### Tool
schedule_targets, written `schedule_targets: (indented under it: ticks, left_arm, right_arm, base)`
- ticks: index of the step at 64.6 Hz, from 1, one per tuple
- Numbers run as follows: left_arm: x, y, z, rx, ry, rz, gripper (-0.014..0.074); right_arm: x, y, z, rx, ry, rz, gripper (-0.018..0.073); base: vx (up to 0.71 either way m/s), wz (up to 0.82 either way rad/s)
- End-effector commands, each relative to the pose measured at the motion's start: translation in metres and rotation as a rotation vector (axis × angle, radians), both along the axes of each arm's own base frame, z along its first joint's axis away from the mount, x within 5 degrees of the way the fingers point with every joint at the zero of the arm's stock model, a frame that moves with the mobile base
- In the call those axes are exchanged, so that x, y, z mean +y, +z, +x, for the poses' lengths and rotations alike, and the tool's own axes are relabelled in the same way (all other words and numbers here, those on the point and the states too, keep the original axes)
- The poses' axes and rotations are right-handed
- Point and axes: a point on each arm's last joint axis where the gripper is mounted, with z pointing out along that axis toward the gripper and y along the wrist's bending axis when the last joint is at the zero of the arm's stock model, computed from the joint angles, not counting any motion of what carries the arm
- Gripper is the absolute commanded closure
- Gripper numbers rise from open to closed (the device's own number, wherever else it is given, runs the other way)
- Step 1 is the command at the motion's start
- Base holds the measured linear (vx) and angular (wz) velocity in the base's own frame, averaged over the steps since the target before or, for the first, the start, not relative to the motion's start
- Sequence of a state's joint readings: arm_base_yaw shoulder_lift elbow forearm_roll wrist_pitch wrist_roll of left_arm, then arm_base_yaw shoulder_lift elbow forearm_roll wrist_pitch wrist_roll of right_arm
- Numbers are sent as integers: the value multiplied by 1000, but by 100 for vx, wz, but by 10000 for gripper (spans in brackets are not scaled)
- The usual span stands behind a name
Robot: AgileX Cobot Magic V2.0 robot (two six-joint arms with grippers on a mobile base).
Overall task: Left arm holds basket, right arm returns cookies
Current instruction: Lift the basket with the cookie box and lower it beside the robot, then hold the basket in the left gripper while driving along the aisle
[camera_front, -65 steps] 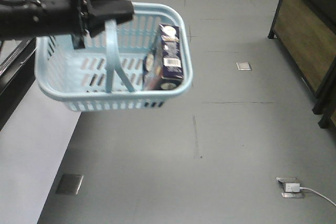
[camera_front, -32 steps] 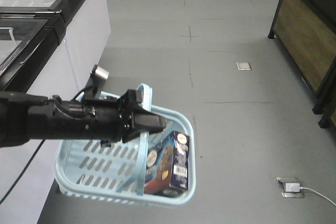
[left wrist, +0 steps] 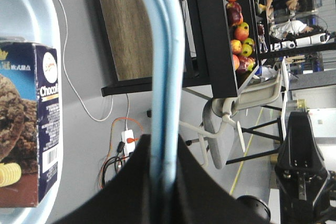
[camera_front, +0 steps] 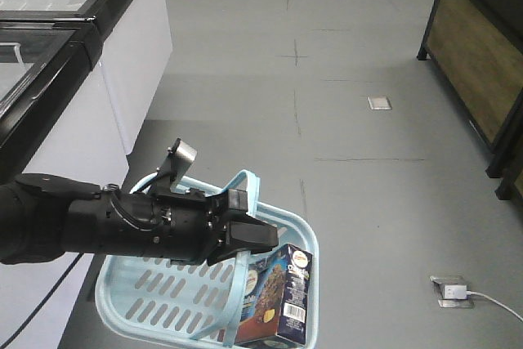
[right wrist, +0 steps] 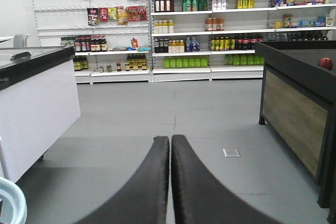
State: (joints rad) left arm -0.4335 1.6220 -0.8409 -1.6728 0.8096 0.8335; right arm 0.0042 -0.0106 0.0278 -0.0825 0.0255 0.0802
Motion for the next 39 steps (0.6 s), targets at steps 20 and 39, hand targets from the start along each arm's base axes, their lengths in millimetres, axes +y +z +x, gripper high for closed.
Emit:
schedule_targets:
  ticks: [20, 39]
  left_arm:
    - [-3, 29, -2, -55, 3, -107, 604]
    - [-3, 29, -2, -57, 11, -101, 604]
  right_arm:
    - [0, 6, -1, -82, 1, -11, 567]
    - [0, 6, -1, -82, 1, -11, 567]
  base:
    - [0, 0]
    - [0, 0]
